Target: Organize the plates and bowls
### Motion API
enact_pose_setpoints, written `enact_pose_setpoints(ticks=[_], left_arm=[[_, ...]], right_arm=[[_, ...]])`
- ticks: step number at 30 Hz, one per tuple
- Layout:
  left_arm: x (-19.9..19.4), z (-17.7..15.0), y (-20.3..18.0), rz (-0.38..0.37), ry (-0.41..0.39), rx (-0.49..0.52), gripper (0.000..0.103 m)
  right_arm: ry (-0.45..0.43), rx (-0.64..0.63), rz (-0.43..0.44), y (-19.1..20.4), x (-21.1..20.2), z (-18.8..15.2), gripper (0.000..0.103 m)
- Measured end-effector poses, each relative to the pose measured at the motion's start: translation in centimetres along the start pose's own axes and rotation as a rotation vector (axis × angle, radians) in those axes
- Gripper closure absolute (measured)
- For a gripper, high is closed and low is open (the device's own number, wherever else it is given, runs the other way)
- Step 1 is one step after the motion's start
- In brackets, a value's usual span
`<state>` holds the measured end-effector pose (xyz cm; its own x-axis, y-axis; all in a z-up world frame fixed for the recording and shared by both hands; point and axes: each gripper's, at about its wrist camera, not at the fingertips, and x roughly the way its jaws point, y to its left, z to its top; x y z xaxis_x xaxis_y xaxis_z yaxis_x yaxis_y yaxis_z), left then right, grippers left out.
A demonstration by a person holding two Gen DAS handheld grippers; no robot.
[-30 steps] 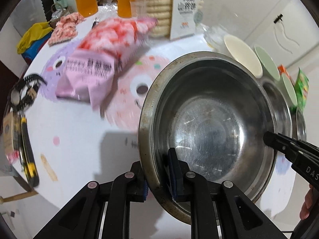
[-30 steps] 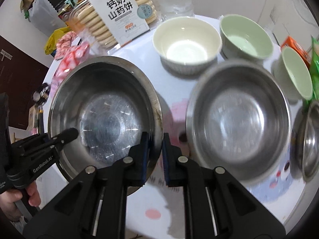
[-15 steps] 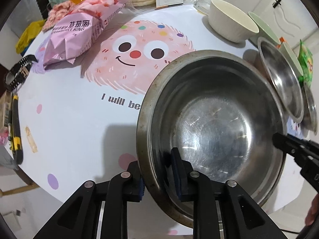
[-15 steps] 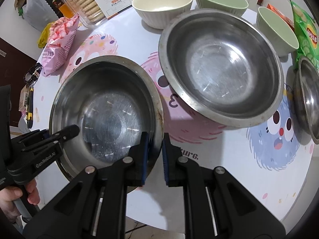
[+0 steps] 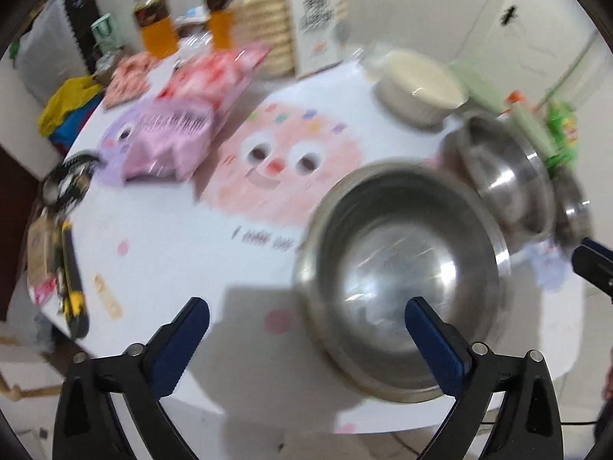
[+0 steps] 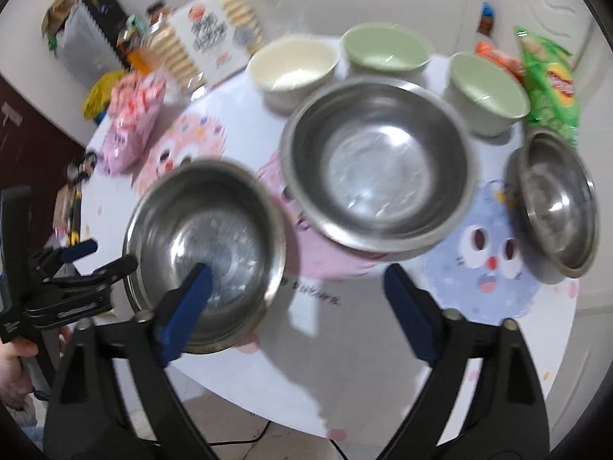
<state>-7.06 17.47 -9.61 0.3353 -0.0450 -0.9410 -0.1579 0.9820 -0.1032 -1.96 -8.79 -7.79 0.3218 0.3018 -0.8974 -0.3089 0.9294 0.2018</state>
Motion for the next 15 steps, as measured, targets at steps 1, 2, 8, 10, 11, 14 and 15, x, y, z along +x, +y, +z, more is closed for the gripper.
enact_pose_setpoints(ticks=[1, 2, 8, 10, 11, 14, 15], left_arm=[[-0.5, 0.9, -1.0, -0.016, -0.013, 0.02, 0.0], [-0.8, 1.9, -2.0, -0.036, -0.026, 0.04, 0.0], [-0.1, 7.3, -7.4, -0.123, -0.018, 0.117, 0.0], [1.0, 8.8, -8.9, -0.121, 0.012, 0.121, 0.0], [1.9, 9.5, -9.6, -0.14, 0.037, 0.114, 0.0], [4.3, 11.3, -10.9, -0.216, 0.106, 0.071, 0.0], [4.7, 11.5, -11.2, -0.212, 0.11, 0.065, 0.0]], right_arm=[[-0.029, 0.037, 0.02, -1.0, -0.8, 0.3, 0.0], [-0.05, 0.064, 0.033, -1.8, -1.3, 0.5, 0.0], [-0.078, 0.242, 0.034, -6.7, -2.2, 2.3, 0.0], [-0.053, 0.301, 0.016, -7.9, -1.6, 2.8, 0.0], [-0.043, 0.333, 0.015, -8.6, -1.1, 3.0, 0.0], [-0.024, 0.418, 0.003, -10.3, 0.1, 3.2, 0.0], [-0.013, 0.435, -0.004, -10.7, 0.4, 3.2, 0.0]])
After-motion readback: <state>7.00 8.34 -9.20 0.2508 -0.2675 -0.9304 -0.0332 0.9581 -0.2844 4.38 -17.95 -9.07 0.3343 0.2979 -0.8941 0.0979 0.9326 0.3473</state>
